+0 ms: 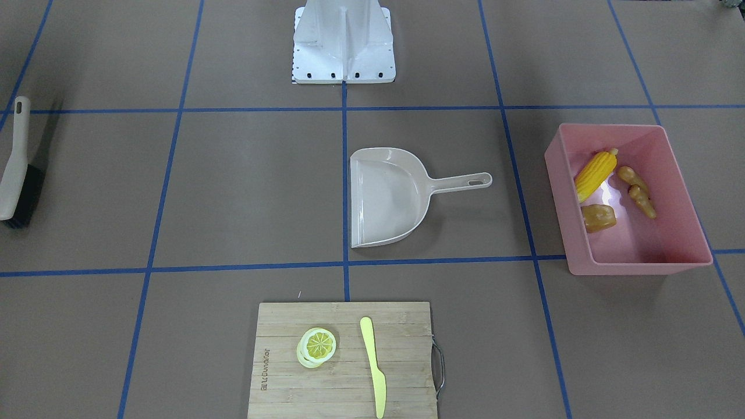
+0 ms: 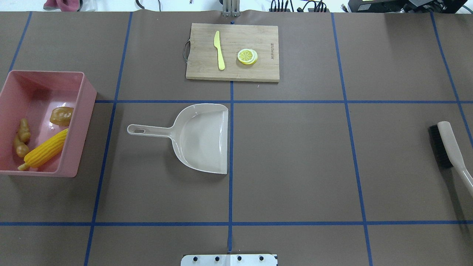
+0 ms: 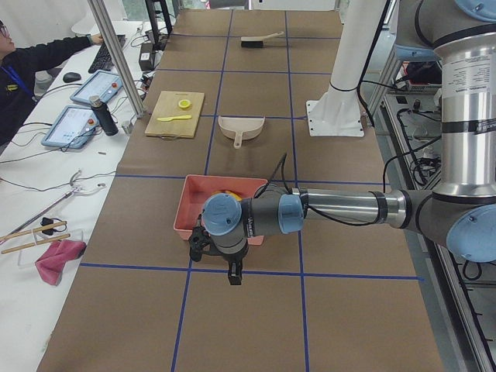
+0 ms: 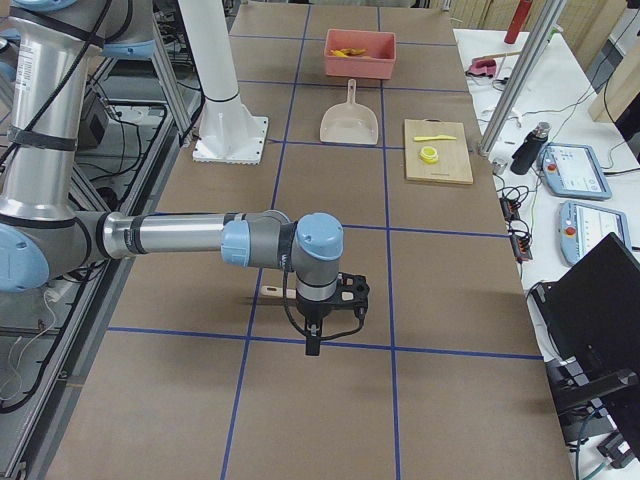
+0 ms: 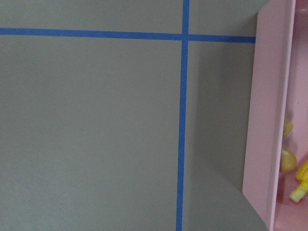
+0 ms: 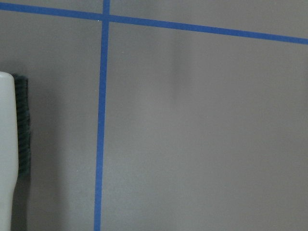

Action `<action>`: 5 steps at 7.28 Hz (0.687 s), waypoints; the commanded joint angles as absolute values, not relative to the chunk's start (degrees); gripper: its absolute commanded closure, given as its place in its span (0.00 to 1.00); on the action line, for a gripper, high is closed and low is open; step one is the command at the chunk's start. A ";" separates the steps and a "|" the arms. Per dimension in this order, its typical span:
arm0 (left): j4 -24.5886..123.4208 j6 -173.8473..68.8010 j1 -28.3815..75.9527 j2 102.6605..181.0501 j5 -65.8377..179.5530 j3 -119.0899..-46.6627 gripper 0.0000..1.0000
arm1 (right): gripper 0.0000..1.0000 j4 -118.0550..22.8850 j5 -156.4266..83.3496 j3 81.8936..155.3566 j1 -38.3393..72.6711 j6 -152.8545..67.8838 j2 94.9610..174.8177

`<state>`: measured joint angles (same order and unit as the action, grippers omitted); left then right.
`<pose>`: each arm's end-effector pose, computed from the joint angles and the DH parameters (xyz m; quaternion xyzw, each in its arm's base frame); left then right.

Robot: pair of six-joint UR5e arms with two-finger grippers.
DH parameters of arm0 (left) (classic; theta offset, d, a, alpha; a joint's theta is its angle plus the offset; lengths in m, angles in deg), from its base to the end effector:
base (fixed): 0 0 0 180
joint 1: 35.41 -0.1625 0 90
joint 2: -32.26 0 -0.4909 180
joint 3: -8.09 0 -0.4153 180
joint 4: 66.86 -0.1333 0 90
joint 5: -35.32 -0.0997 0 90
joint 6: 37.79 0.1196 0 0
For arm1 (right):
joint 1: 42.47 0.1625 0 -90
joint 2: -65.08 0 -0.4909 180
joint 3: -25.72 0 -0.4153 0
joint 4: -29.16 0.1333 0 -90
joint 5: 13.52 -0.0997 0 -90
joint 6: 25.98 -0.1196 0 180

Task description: Sweep and dump trash into bin

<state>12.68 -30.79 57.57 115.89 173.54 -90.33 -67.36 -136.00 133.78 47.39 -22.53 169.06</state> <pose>-0.0673 -0.4446 0.7289 -0.0312 0.4117 0.0020 0.9108 0.0681 -0.3911 0.7144 -0.0124 -0.2801 -0.0241 0.9596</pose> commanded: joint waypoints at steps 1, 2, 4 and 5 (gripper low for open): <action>12.68 -30.76 57.58 115.84 173.49 -89.99 0.01 | 0.00 -67.34 -134.11 134.09 47.45 -22.56 169.67; 12.68 -30.76 57.58 115.84 173.49 -89.91 0.01 | 0.00 -67.26 -133.84 133.74 47.36 -22.64 168.80; 12.68 -30.85 57.49 115.93 173.49 -90.08 0.01 | 0.00 -67.34 -133.93 133.47 47.36 -22.64 168.88; 12.68 -30.85 57.49 116.02 173.49 -89.99 0.01 | 0.00 -67.34 -133.93 133.47 47.36 -22.64 169.14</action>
<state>12.68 -30.82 57.53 115.94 173.49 -90.02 -67.31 -133.94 133.55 47.36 -22.64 168.96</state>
